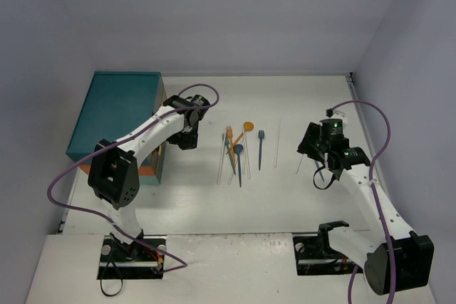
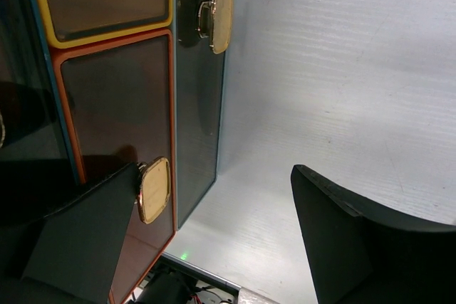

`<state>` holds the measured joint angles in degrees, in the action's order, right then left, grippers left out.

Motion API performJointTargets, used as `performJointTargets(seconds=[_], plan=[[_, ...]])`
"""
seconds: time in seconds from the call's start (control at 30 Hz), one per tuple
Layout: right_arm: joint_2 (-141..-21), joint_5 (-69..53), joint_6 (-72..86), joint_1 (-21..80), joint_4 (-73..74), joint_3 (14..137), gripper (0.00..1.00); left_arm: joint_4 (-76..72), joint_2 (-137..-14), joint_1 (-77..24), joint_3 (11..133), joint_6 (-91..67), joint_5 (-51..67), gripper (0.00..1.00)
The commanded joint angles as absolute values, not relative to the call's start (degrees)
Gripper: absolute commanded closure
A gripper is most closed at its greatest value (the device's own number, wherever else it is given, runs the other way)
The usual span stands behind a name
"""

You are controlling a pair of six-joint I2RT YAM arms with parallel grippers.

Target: Sort the eating utensils into containers

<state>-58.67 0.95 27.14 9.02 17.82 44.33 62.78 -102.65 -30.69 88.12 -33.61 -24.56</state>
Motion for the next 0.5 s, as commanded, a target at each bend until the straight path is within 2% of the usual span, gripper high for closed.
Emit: performJointTargets(seconds=[0.0,0.47], plan=[[-58.39,1.0,27.51,8.79,16.26,44.6,0.48,64.3,-101.32,-31.52,89.8,-36.0,-21.13,0.16],[-58.01,1.06,27.33,8.79,16.26,45.0,0.48,63.72,-106.16,-39.01,98.77,-40.42,-13.11,0.16]])
